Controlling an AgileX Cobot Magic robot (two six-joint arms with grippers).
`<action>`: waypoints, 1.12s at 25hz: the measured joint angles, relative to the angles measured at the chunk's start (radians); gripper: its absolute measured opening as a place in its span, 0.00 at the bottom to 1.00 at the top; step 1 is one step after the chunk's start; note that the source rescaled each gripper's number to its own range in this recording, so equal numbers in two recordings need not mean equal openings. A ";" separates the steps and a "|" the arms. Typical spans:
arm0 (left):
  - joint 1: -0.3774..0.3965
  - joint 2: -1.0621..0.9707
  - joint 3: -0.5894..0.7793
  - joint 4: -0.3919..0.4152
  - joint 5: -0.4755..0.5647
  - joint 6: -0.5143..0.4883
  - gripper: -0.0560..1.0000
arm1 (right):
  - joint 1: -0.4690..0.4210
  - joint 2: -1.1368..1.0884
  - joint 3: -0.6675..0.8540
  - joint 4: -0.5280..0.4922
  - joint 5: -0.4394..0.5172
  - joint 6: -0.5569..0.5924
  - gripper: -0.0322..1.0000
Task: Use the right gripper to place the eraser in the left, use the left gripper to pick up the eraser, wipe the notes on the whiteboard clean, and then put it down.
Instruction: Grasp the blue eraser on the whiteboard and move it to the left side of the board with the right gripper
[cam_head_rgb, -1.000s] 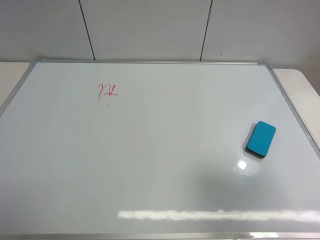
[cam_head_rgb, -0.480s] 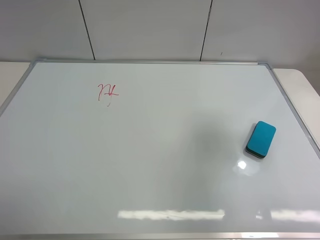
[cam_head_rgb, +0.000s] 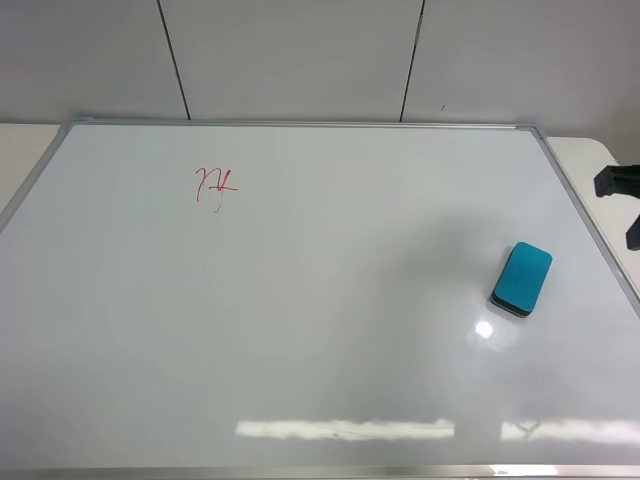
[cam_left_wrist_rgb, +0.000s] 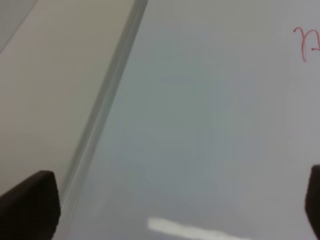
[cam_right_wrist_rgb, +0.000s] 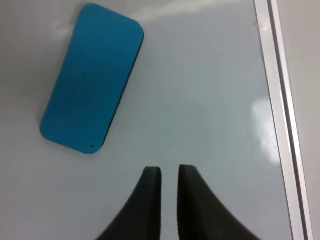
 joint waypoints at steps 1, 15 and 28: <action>0.000 0.000 0.000 0.000 0.000 0.000 1.00 | 0.000 0.033 0.000 -0.007 -0.016 0.001 0.05; 0.000 0.000 0.000 0.000 0.000 0.000 1.00 | 0.211 0.302 -0.001 -0.145 -0.250 -0.347 0.03; 0.000 0.000 0.000 0.000 0.000 0.000 1.00 | 0.189 0.341 -0.001 -0.147 -0.275 -0.699 0.03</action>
